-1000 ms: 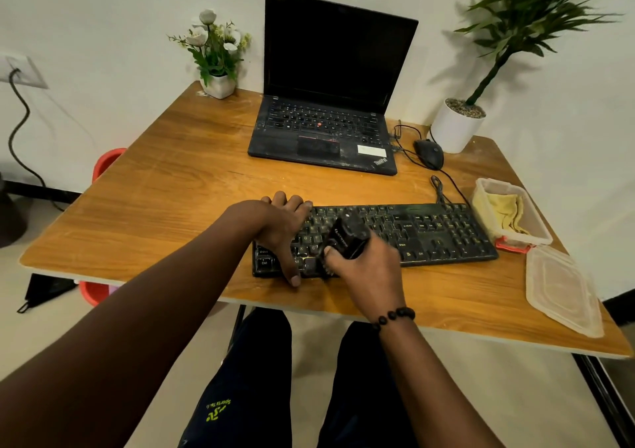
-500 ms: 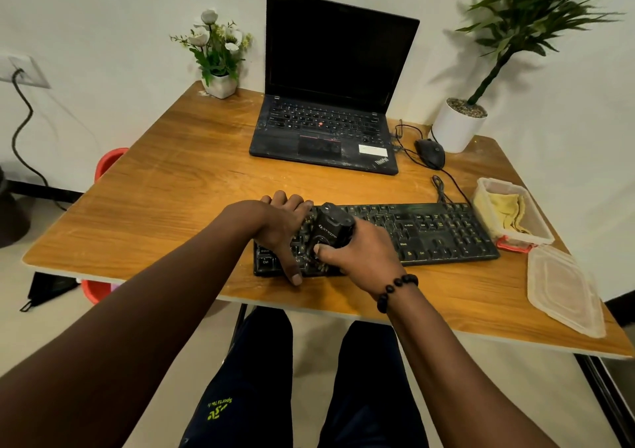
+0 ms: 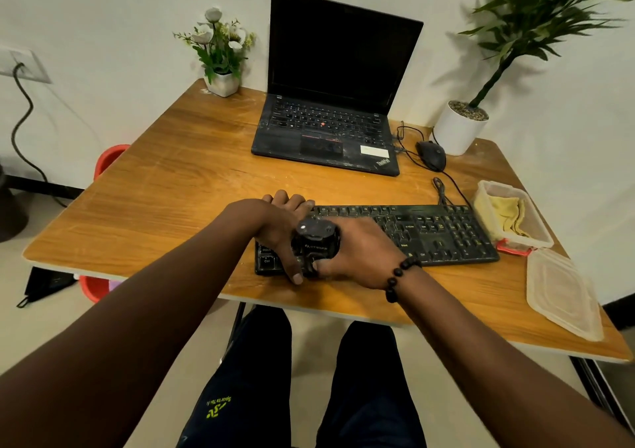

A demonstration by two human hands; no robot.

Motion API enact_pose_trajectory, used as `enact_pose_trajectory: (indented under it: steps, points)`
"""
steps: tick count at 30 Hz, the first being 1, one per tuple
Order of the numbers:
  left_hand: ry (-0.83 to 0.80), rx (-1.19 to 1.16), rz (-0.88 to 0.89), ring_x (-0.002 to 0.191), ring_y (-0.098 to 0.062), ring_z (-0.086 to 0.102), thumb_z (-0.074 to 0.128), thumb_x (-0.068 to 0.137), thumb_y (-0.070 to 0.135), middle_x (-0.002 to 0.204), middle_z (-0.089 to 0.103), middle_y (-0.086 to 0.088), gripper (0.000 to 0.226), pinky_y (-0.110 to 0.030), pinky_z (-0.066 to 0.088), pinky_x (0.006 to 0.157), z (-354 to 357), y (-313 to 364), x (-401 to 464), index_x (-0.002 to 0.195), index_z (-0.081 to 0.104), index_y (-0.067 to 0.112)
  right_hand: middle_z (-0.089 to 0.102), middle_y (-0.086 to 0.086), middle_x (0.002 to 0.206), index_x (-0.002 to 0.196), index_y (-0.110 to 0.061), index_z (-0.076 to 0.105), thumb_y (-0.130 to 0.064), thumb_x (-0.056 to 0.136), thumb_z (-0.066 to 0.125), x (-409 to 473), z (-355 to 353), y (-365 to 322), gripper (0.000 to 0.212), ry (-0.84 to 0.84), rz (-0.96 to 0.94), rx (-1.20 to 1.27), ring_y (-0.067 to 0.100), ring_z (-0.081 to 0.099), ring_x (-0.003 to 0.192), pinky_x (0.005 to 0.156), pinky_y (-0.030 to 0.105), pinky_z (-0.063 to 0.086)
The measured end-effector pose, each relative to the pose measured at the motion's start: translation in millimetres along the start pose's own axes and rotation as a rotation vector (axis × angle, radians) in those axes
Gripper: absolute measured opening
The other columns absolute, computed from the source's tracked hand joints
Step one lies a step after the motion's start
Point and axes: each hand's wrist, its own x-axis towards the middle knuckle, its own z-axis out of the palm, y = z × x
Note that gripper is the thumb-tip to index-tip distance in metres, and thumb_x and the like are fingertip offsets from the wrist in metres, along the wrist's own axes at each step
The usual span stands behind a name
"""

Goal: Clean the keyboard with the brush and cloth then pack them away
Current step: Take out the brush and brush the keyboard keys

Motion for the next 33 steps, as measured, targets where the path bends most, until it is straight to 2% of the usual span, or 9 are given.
enact_pose_trajectory:
  steps: [5, 10, 14, 19, 22, 24, 28, 31, 33]
  points:
    - [0.016, -0.033, -0.012, 0.138, -0.028, 0.011, 0.083, 0.055, 0.071, 0.154, 0.007, 0.006, 0.142, -0.05, 0.023, 0.114, -1, 2, -4, 0.158, -0.007, 0.03, 0.069, -0.005, 0.093, 0.108, -0.019, 0.063, -0.024, 0.074, 0.078, 6, -15, 2, 0.037, 0.067, -0.057, -0.041, 0.01, 0.061, 0.085, 0.075, 0.024, 0.052]
    - [0.029, -0.047, 0.005, 0.141, -0.028, 0.008, 0.082, 0.053, 0.073, 0.158, 0.005, 0.005, 0.148, -0.051, 0.018, 0.116, 0, -1, -4, 0.158, -0.01, 0.026, 0.068, -0.007, 0.101, 0.114, -0.019, 0.062, -0.026, 0.074, 0.079, 8, -5, 4, 0.044, -0.029, -0.151, -0.01, 0.009, 0.061, 0.091, 0.081, 0.023, 0.051]
    - [0.018, -0.024, 0.009, 0.141, -0.029, 0.008, 0.08, 0.05, 0.078, 0.158, 0.005, 0.004, 0.148, -0.054, 0.018, 0.117, 0, -2, -2, 0.158, -0.008, 0.026, 0.064, -0.006, 0.097, 0.11, -0.018, 0.06, -0.027, 0.076, 0.077, 13, -10, 4, 0.039, -0.099, -0.234, -0.102, 0.01, 0.057, 0.084, 0.071, 0.022, 0.047]
    - [0.026, -0.022, -0.001, 0.142, -0.03, 0.008, 0.079, 0.047, 0.081, 0.16, 0.004, 0.002, 0.152, -0.054, 0.016, 0.118, 3, -1, 0, 0.158, -0.008, 0.024, 0.066, -0.005, 0.094, 0.108, -0.021, 0.06, -0.028, 0.077, 0.076, 21, -25, 1, 0.036, -0.268, -0.336, -0.237, 0.01, 0.057, 0.08, 0.067, 0.025, 0.051]
    - [0.007, -0.08, -0.012, 0.136, -0.026, 0.011, 0.083, 0.059, 0.068, 0.139, 0.016, 0.006, 0.131, -0.049, 0.022, 0.114, -3, 5, -12, 0.157, 0.005, 0.03, 0.067, -0.008, 0.096, 0.11, -0.024, 0.06, -0.031, 0.076, 0.077, 21, -34, 5, 0.038, -0.216, -0.264, -0.065, 0.008, 0.061, 0.085, 0.071, 0.026, 0.054]
    - [-0.004, -0.09, -0.036, 0.133, -0.025, 0.012, 0.082, 0.065, 0.063, 0.122, 0.014, 0.007, 0.118, -0.047, 0.025, 0.113, -5, 8, -16, 0.156, 0.013, 0.033, 0.068, -0.009, 0.096, 0.11, -0.022, 0.061, -0.031, 0.076, 0.078, 23, -37, 8, 0.039, -0.144, -0.235, 0.004, 0.007, 0.062, 0.087, 0.076, 0.03, 0.055]
    - [0.023, -0.066, 0.008, 0.136, -0.026, 0.011, 0.083, 0.055, 0.071, 0.149, 0.012, 0.007, 0.139, -0.05, 0.021, 0.115, -3, 2, -10, 0.157, -0.002, 0.029, 0.061, -0.017, 0.092, 0.114, -0.022, 0.058, -0.026, 0.076, 0.078, 24, -25, 4, 0.042, -0.203, -0.282, -0.039, -0.001, 0.057, 0.083, 0.069, 0.013, 0.049]
    - [0.017, -0.017, 0.018, 0.141, -0.029, 0.008, 0.078, 0.047, 0.081, 0.159, 0.004, 0.004, 0.15, -0.053, 0.016, 0.117, 3, -4, 1, 0.158, -0.007, 0.027, 0.063, -0.01, 0.094, 0.109, -0.024, 0.058, -0.028, 0.077, 0.076, 24, -21, 4, 0.036, -0.268, -0.319, -0.107, 0.005, 0.057, 0.083, 0.069, 0.021, 0.051]
    - [0.021, -0.005, 0.012, 0.142, -0.03, 0.007, 0.078, 0.046, 0.082, 0.16, 0.002, 0.004, 0.152, -0.054, 0.016, 0.118, 4, -4, 2, 0.158, -0.008, 0.026, 0.064, -0.009, 0.096, 0.107, -0.024, 0.058, -0.028, 0.078, 0.076, 24, -28, 3, 0.034, -0.326, -0.329, -0.145, 0.005, 0.057, 0.084, 0.07, 0.02, 0.051]
